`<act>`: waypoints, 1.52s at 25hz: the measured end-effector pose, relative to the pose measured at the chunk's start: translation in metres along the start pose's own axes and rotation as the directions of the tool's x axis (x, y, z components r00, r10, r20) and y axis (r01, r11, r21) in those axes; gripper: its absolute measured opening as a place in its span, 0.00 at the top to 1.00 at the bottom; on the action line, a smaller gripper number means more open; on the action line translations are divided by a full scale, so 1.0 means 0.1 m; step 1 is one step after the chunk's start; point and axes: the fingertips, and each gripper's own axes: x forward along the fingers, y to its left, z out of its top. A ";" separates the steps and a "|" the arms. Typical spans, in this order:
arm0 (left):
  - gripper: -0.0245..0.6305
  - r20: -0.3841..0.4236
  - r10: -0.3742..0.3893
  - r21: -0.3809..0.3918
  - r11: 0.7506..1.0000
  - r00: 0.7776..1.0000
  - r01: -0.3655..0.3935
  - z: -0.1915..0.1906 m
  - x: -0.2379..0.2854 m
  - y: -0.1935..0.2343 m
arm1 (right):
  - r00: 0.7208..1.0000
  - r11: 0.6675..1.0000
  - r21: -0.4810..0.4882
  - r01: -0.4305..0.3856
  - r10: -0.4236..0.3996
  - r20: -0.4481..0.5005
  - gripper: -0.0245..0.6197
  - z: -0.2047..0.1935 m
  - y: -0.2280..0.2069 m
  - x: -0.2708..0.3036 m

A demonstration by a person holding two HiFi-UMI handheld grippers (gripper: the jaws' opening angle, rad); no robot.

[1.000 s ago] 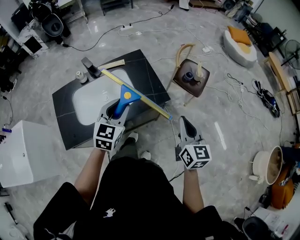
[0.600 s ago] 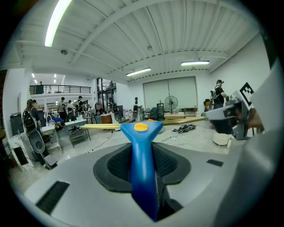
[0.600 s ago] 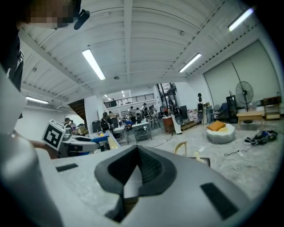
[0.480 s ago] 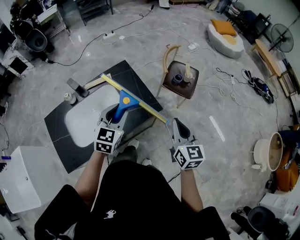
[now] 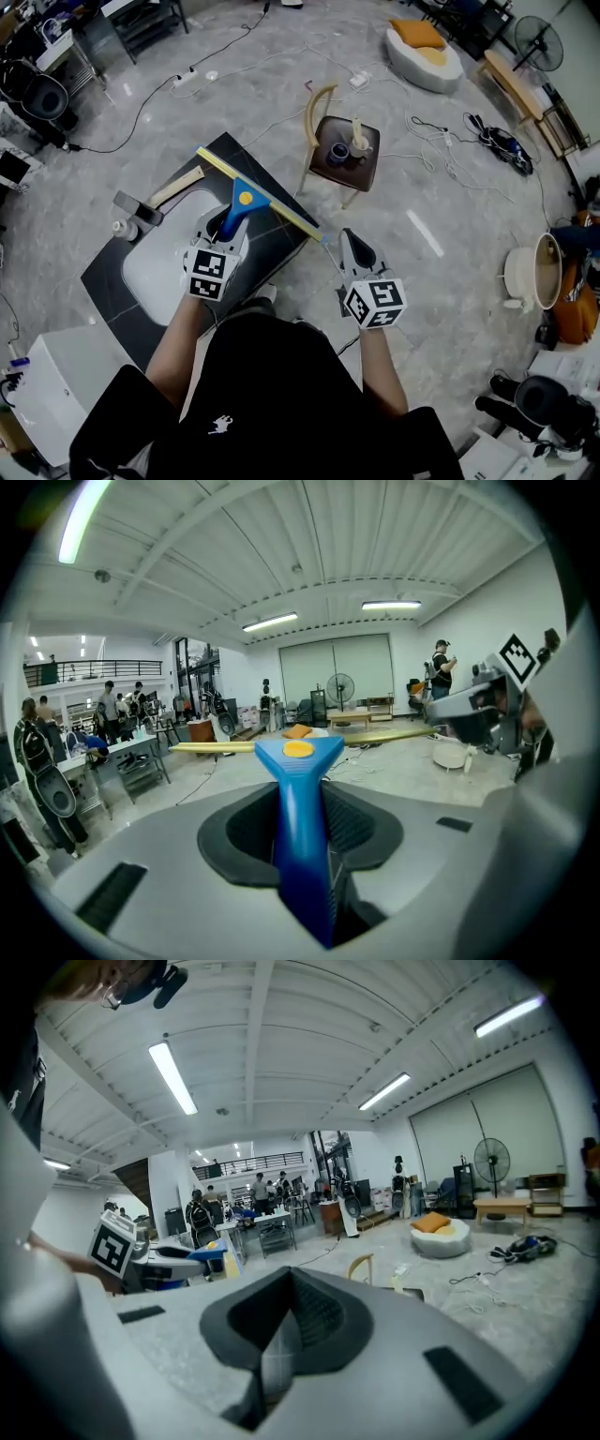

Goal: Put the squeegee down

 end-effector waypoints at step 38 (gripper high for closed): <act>0.76 -0.252 -0.197 0.021 0.978 0.947 0.209 -1.26 1.60 0.32 | 0.939 0.989 0.055 0.140 -0.115 -0.324 0.96 -0.97 0.22 1.13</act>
